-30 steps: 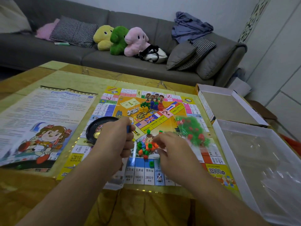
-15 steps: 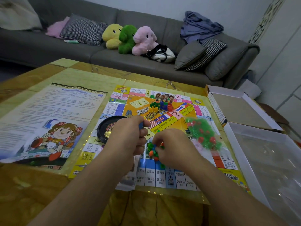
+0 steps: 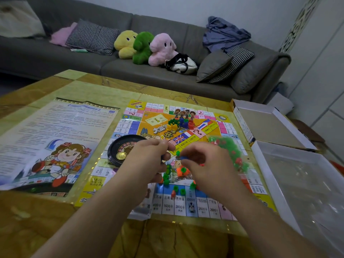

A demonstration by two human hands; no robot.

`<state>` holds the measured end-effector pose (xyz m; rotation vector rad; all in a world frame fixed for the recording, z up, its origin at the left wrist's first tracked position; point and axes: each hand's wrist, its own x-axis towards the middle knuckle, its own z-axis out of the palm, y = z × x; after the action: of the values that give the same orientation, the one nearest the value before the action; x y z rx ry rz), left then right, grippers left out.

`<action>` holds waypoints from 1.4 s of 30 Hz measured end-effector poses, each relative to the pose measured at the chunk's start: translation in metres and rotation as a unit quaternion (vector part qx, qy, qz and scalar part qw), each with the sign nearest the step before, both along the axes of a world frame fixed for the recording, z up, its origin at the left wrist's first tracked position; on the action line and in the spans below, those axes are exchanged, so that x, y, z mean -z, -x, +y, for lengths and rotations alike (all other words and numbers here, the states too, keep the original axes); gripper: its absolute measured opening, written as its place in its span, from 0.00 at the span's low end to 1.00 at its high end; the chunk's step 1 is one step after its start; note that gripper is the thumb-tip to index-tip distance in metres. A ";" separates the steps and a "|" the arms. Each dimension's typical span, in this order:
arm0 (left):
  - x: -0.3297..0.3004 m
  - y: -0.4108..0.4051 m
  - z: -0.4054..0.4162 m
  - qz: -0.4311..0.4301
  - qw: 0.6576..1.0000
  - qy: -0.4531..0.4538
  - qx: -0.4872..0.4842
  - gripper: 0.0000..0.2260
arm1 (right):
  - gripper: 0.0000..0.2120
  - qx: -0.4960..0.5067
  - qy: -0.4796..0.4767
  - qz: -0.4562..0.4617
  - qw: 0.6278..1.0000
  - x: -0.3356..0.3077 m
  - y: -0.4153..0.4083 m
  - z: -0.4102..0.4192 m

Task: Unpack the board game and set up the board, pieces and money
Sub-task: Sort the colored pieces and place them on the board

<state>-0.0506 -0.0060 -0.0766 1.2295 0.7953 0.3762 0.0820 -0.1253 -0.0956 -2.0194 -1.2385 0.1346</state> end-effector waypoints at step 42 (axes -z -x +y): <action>0.004 0.000 -0.042 -0.163 0.971 0.044 0.171 0.10 | 0.07 -0.031 -0.157 0.198 0.967 -0.025 0.006 -0.064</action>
<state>-0.0502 -0.0475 -0.0810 1.1571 0.3055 0.2471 0.0763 -0.1894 -0.0702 -1.5865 -0.9951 0.3341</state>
